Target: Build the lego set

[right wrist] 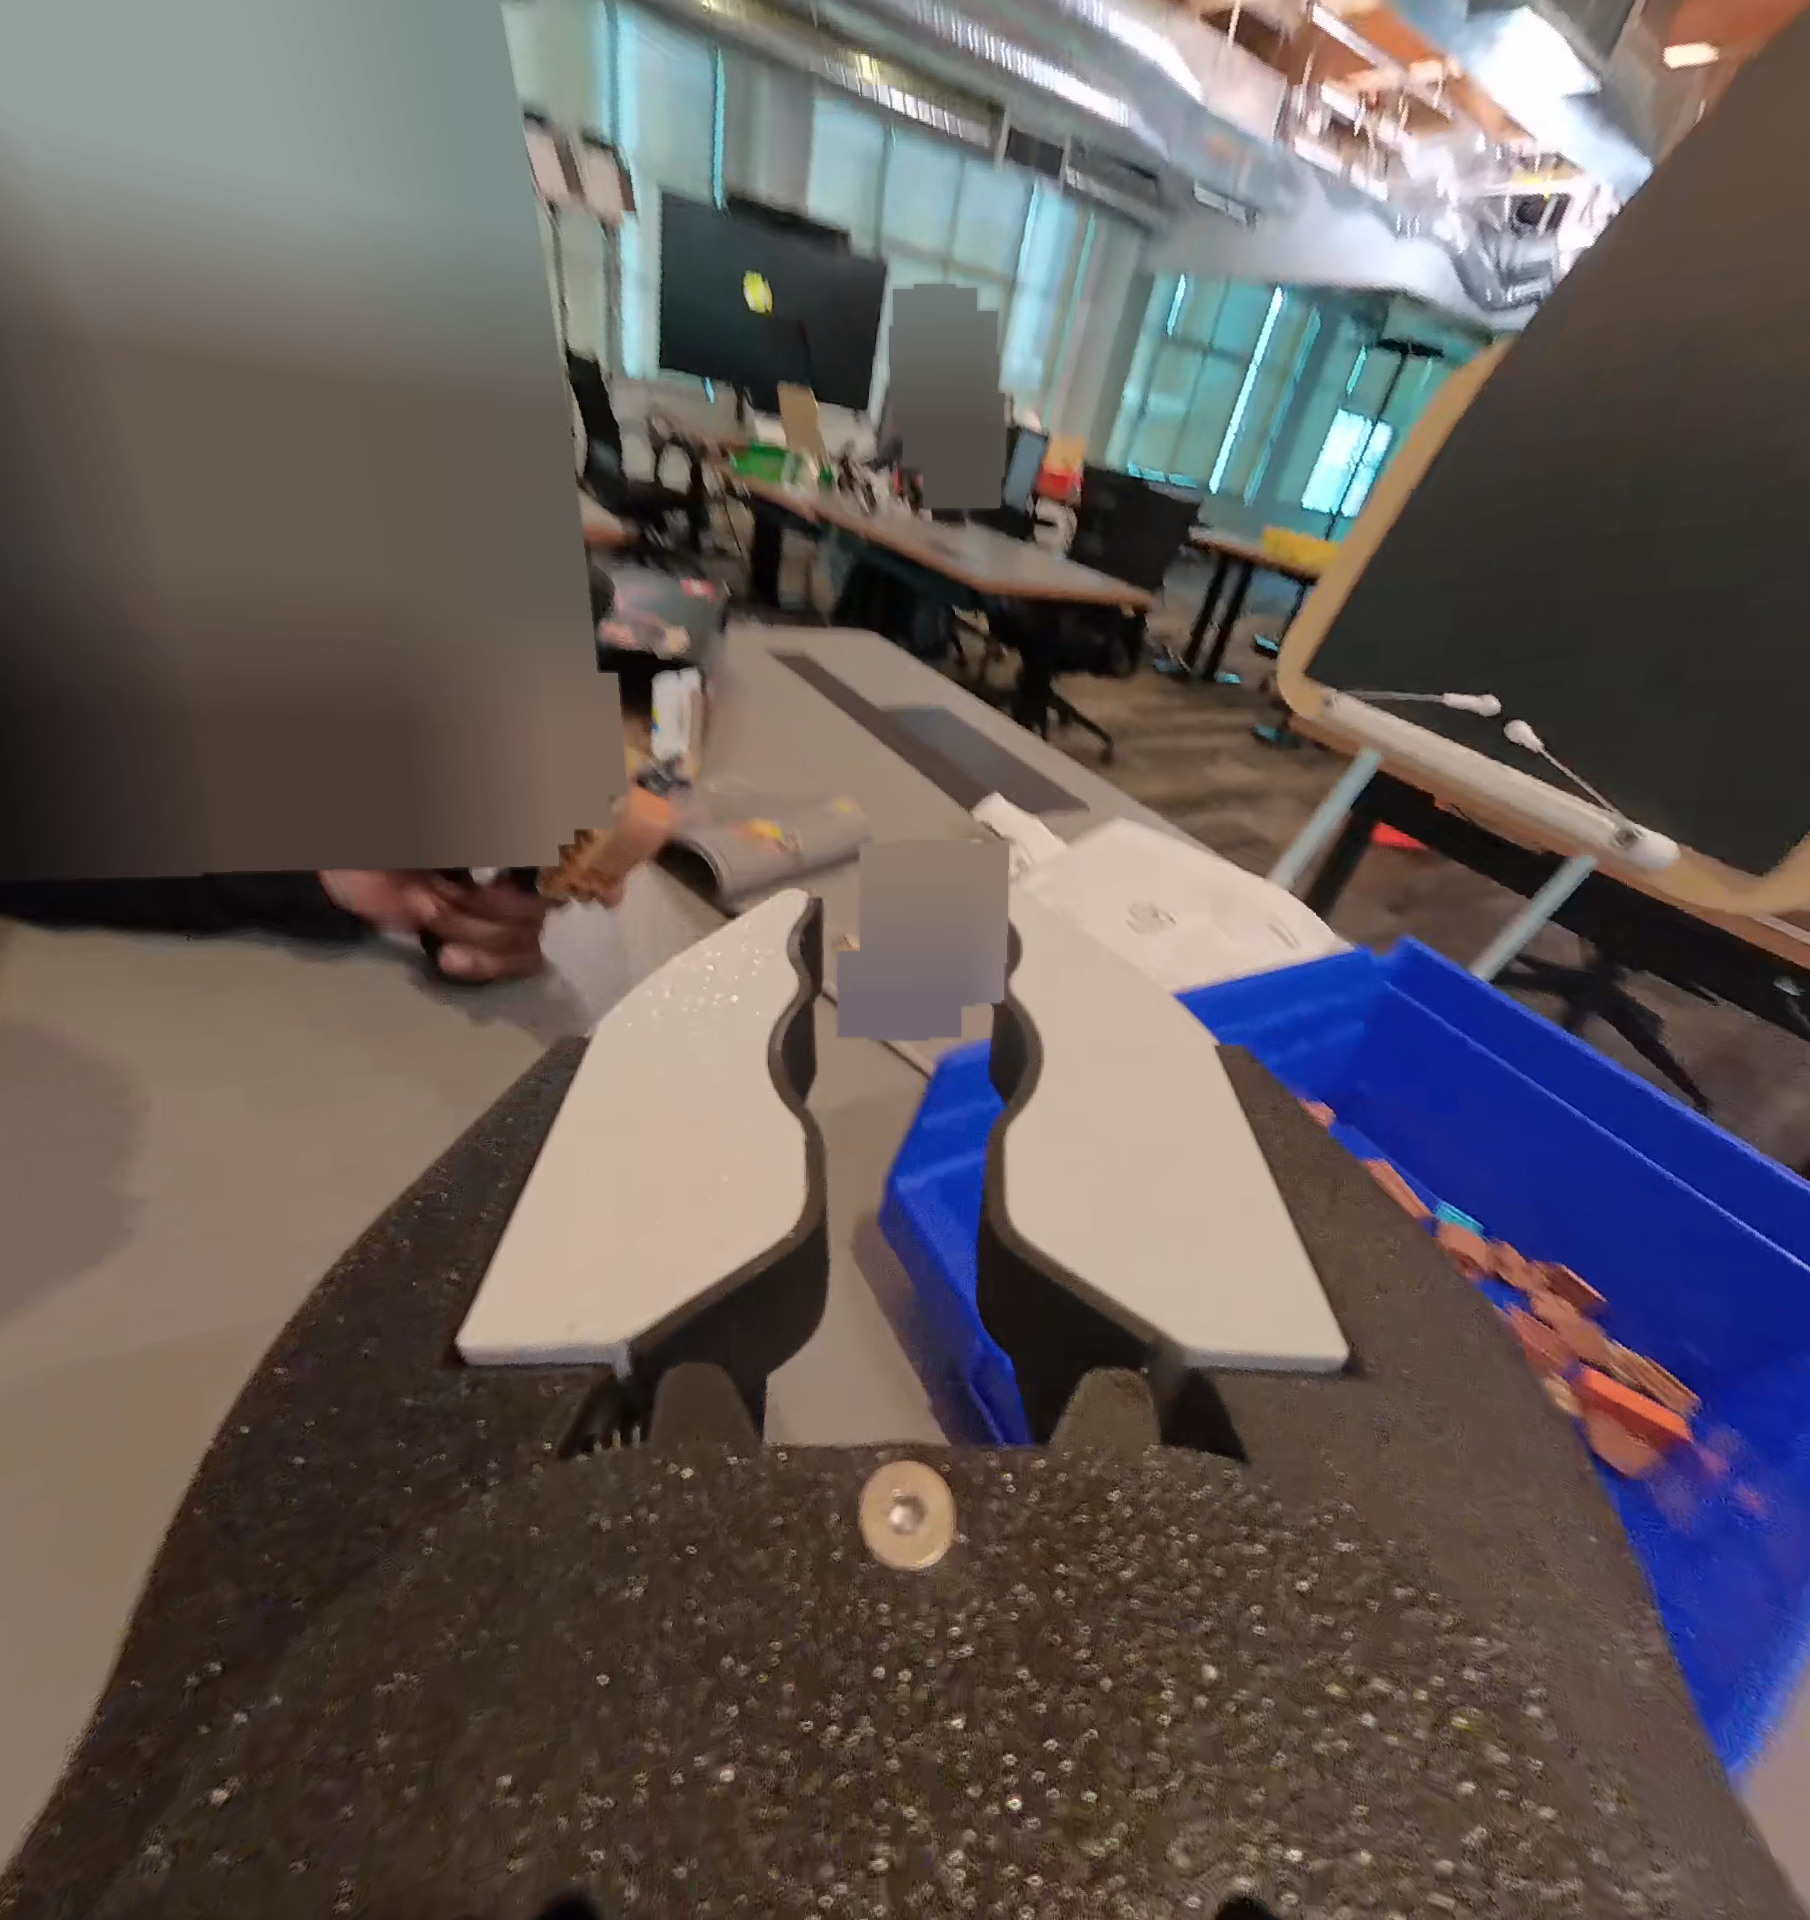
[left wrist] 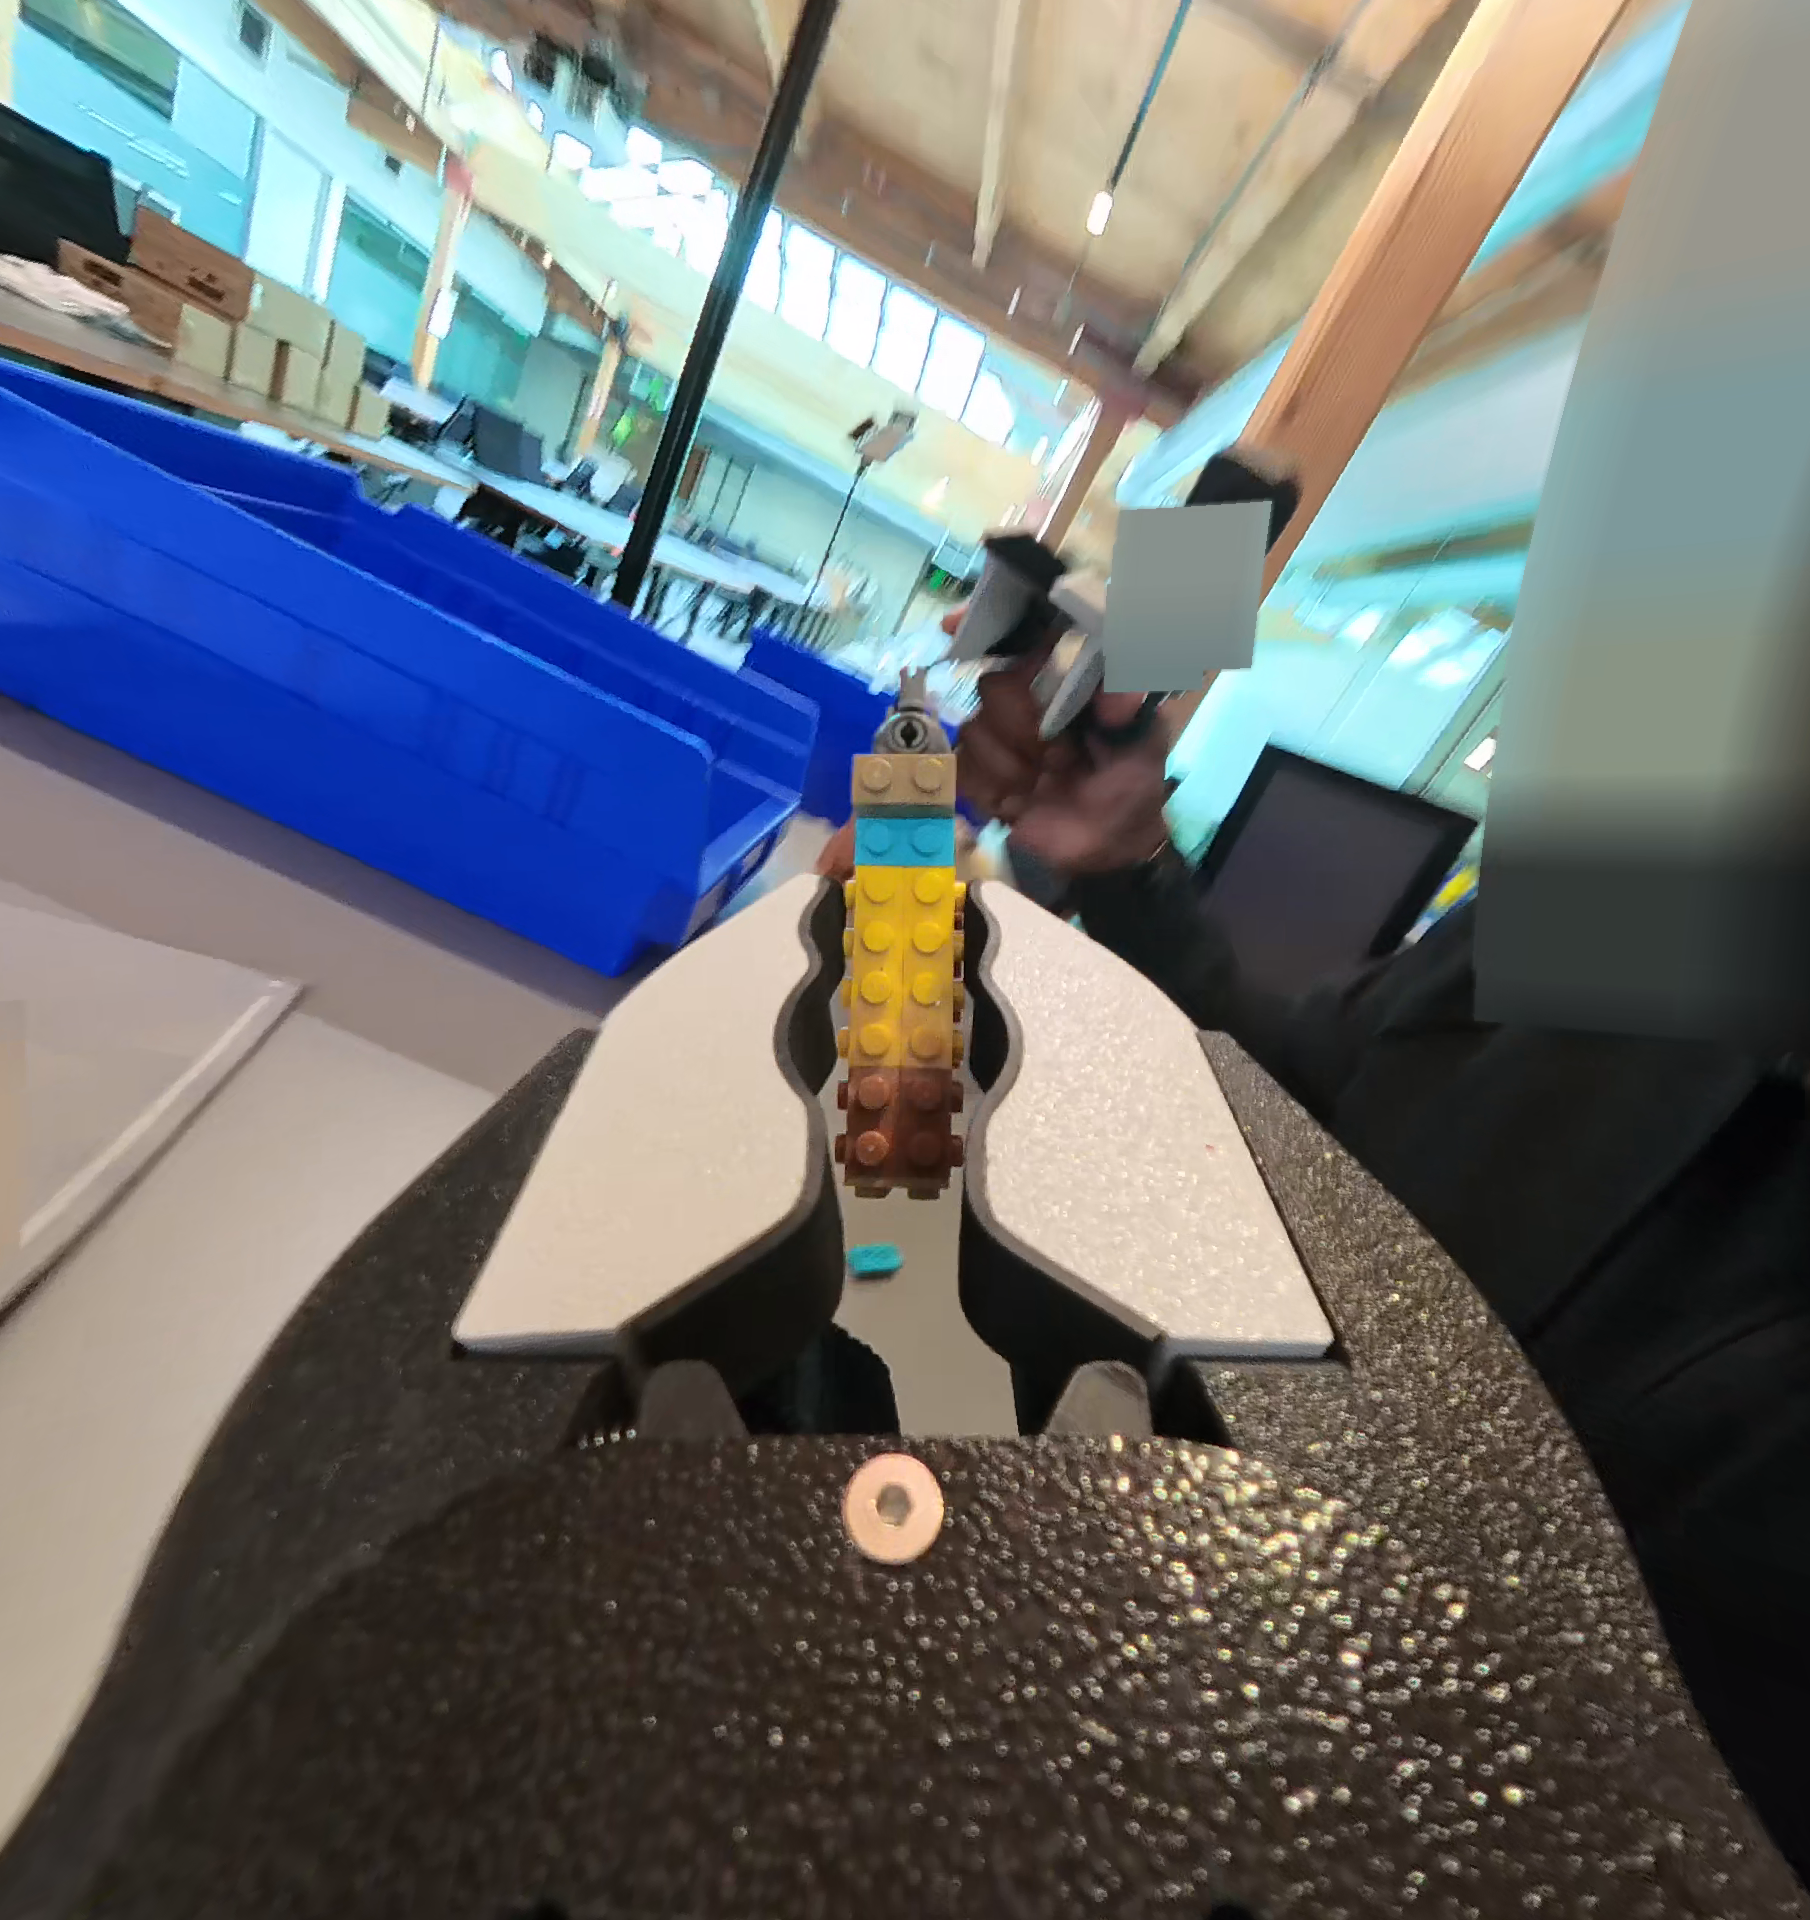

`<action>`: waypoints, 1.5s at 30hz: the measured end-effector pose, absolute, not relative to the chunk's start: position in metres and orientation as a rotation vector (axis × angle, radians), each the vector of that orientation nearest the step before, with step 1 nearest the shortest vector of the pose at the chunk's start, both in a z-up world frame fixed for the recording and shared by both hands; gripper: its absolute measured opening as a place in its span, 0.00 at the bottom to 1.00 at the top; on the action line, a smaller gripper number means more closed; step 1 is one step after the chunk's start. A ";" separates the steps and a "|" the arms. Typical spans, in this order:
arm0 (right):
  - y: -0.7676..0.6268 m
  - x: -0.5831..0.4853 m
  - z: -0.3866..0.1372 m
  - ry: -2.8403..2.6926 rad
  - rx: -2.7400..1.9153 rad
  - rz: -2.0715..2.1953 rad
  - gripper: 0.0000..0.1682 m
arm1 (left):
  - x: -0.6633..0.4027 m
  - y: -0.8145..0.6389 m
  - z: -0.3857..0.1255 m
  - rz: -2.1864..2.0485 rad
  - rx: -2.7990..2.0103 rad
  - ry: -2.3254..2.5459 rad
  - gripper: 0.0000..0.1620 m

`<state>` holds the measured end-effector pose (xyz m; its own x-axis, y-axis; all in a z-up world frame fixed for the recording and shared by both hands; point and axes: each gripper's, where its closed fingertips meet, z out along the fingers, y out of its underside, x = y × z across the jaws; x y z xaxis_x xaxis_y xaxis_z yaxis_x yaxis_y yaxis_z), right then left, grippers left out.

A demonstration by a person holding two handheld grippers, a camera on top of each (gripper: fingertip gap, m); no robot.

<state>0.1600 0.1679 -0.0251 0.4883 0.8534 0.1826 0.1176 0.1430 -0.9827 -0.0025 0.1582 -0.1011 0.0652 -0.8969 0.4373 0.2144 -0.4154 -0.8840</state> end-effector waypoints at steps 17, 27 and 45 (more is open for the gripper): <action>0.163 0.213 -0.088 -1.163 -1.550 0.509 0.13 | -0.005 0.177 -0.143 -1.058 -1.576 1.075 0.13; 0.160 0.216 -0.090 -1.147 -1.549 0.521 0.13 | -0.003 0.171 -0.158 -0.987 -1.635 1.179 0.13; 0.147 0.211 -0.091 -1.202 -1.524 0.547 0.11 | 0.004 0.159 -0.175 -0.887 -1.652 1.341 0.13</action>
